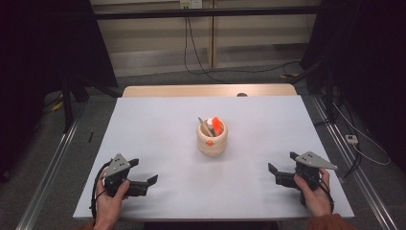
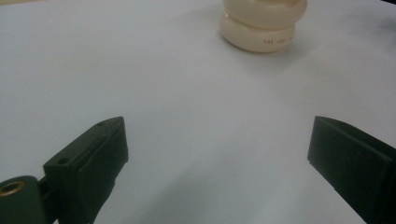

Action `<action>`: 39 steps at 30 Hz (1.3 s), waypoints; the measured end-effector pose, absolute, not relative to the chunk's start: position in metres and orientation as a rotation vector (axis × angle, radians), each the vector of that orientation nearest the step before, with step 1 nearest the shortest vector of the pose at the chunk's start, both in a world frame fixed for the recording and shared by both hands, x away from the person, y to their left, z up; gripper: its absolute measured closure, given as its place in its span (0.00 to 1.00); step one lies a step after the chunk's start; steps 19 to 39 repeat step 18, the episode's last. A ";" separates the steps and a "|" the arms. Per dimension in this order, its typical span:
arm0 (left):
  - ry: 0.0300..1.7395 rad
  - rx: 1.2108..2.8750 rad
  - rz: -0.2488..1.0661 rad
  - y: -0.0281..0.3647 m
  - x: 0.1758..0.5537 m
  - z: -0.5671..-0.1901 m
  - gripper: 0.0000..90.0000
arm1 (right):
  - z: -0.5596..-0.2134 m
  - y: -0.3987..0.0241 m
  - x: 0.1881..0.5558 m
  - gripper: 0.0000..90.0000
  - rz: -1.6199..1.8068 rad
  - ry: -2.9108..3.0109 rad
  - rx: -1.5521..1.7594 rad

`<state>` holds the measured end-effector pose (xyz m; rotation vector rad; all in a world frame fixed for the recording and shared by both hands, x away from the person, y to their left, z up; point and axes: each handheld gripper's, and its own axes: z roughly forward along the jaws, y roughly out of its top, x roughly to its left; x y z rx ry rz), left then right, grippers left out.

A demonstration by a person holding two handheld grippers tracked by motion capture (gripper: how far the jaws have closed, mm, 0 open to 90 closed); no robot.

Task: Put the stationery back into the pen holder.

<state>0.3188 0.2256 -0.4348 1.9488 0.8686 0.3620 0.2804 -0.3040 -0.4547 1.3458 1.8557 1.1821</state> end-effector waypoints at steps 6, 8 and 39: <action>0.869 1.947 0.368 0.225 0.319 -0.435 0.05 | -0.456 -0.303 0.282 0.07 1.178 1.851 1.348; 0.861 1.953 0.373 0.226 0.320 -0.434 0.05 | -0.458 -0.302 0.282 0.07 1.170 1.864 1.342; 0.866 1.957 0.379 0.227 0.321 -0.435 0.05 | -0.459 -0.303 0.284 0.07 1.159 1.865 1.356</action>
